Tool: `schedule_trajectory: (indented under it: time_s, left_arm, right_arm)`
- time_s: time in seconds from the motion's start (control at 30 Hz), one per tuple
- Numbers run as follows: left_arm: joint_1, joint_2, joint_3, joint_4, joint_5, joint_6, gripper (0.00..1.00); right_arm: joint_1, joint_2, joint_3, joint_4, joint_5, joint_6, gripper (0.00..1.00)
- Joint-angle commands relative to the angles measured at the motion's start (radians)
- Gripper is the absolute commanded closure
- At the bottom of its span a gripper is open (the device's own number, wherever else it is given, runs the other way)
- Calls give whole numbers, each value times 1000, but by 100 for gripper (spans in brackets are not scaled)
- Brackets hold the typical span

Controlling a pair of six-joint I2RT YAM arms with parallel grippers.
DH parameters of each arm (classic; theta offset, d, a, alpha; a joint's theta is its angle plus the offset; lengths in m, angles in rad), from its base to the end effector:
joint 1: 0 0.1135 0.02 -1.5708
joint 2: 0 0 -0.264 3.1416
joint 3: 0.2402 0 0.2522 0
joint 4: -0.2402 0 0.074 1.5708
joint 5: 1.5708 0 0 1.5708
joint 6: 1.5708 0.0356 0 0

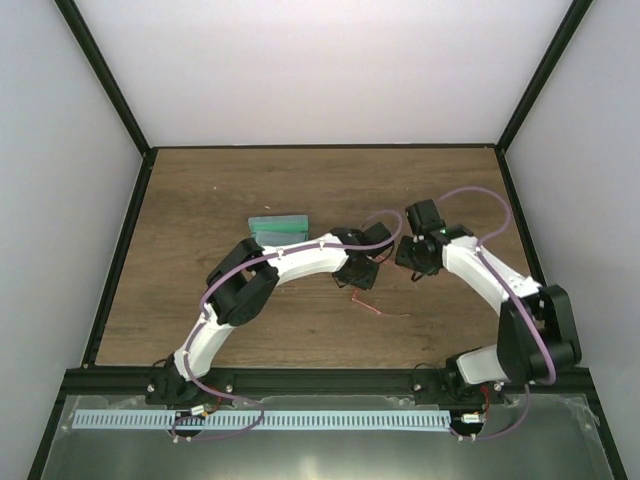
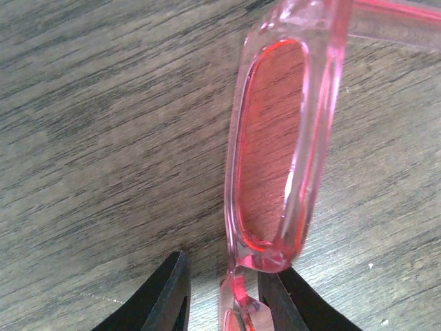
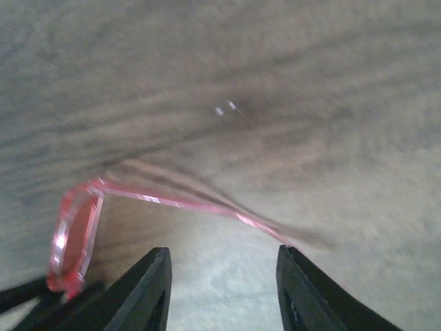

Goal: Organize the sunglasses
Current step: Fold the sunglasses at the center of the board.

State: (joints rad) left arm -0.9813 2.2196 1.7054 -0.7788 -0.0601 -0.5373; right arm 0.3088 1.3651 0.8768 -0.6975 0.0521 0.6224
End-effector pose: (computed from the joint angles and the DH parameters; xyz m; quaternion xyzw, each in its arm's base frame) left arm 0.2533 -0.3748 0.1503 0.2139 0.9665 -0.0737 0.1209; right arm 0.2404 0.0747 0.2085 0.1582 0.9684 0.0630 0.1824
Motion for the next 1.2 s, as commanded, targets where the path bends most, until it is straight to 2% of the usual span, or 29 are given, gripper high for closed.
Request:
schedule_trajectory:
  time_s: [0.0,0.07,0.13,0.2,0.3,0.6,0.77,0.9,1.07,1.17]
  left_arm:
    - [1,-2,-7,11,9,18,74]
    - [4,0,-7,14,11,21,77]
    - [7,1,-9,16,17,23,86]
    - [13,2,-10,14,19,23,90]
    - [20,-1,-14,13,20,24,90]
    - [29,6,-16,10,28,31,88]
    - [30,13,-12,13,39,35,88]
    - [29,12,-13,14,39,35,88]
    - [30,15,-11,17,47,31,88]
    - [31,21,-10,19,62,27,88]
  right_arm:
    - [-11,96,96,89,-17,-79,61]
    - [-15,143,114,103,-30,-88,66]
    - [-16,169,120,118,-52,-102,66]
    - [-15,171,109,133,-70,-116,61]
    - [-14,163,77,155,-83,-133,53]
    - [-14,165,-2,218,-191,-157,53]
    - [-15,211,-31,229,-175,-158,54]
    - [-15,252,-39,231,-163,-146,61]
    - [-15,269,-38,211,-155,-114,84]
    - [-15,273,-32,209,-188,-90,89]
